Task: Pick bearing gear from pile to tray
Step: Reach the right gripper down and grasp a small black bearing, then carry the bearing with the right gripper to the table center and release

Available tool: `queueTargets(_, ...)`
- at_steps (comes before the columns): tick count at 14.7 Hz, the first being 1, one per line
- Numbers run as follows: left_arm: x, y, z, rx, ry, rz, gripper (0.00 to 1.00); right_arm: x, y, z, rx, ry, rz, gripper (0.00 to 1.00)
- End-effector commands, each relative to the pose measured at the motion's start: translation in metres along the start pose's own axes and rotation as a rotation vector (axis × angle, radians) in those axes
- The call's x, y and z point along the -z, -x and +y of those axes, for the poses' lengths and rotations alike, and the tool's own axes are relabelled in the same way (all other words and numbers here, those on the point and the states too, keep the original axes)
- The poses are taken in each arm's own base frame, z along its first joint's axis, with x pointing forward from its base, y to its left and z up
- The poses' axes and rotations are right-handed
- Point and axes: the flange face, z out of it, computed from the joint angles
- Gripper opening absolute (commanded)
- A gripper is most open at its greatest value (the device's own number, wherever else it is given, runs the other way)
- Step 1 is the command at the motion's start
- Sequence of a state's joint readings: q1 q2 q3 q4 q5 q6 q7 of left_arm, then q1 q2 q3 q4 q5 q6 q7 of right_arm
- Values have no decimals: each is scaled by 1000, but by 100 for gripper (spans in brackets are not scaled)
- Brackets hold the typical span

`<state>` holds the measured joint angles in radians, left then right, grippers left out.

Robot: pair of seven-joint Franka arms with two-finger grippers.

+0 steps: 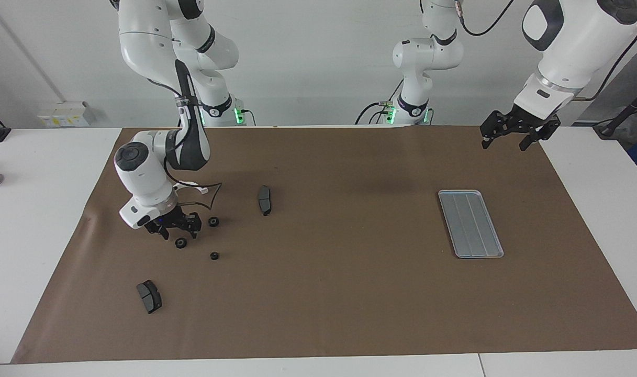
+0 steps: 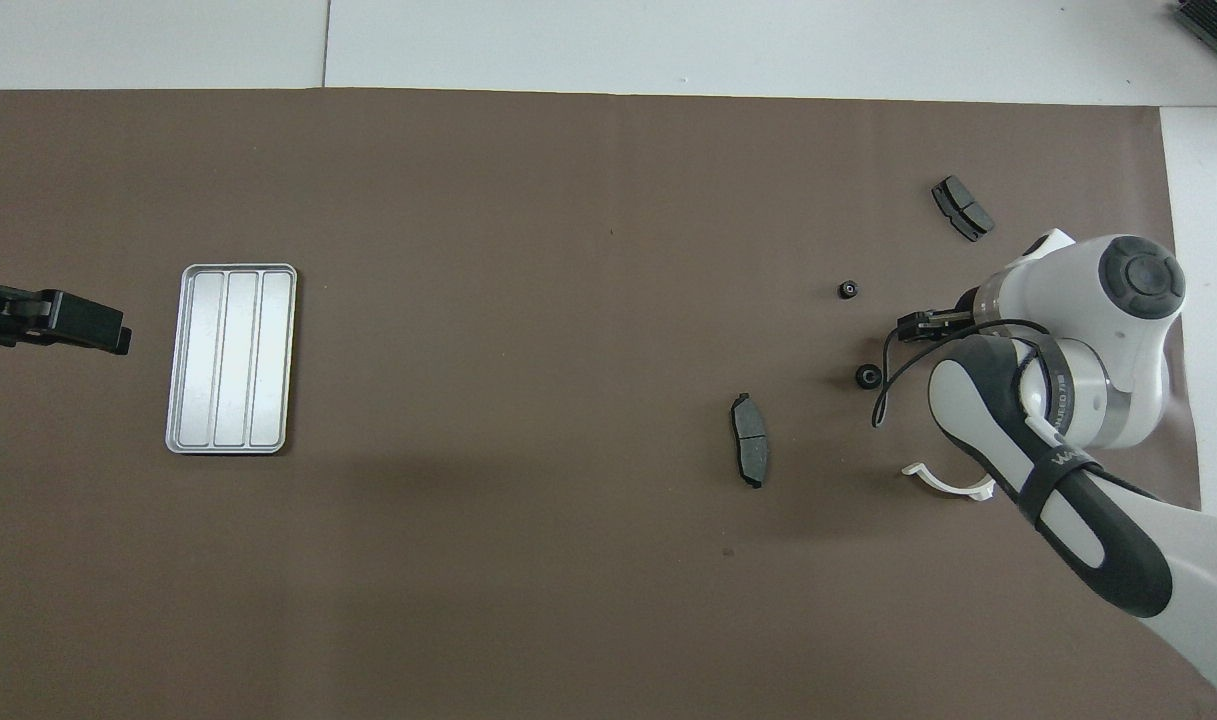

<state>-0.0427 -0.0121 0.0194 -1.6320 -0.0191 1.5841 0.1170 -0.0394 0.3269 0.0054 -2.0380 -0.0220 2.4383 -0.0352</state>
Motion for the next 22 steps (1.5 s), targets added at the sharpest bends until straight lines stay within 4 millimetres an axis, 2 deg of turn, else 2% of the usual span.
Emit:
queueTargets(1,2,8,0,10,-15,-1,100,-7,-1,5,9,-14,24,73)
queueTargets(2,2,7,0,10,-16,0,100,-8,-1,5,7,-13,25,73)
queueTargets(4,2,7,0,10,-16,0,100,-7,-1,5,4,-15,27,64)
queueTargets(8,2,8,0,10,-15,-1,100,-7,-3,3,-53,-19,48,54)
queueTargets(9,2,8,0,10,-15,-1,100,-7,-3,5,-53,-18,47,43)
queueTargets(10,2,7,0,10,-16,0,100,-7,-3,4,-53,-19,45,16)
queueTargets(11,2,7,0,10,-16,0,100,-8,-3,3,-58,-19,42,0)
queueTargets(14,2,7,0,10,-16,0,100,-7,-3,4,-65,-19,36,0)
queueTargets(15,2,7,0,10,-16,0,100,-1,-6,3,-67,-20,36,0)
queueTargets(17,2,7,0,10,-16,0,100,29,-20,-6,-124,-23,26,0)
queueTargets(20,2,7,0,10,-16,0,100,77,-42,-60,-211,-38,18,0)
queueTargets(22,2,8,0,10,-15,-1,100,104,-53,-107,-259,-49,40,0)
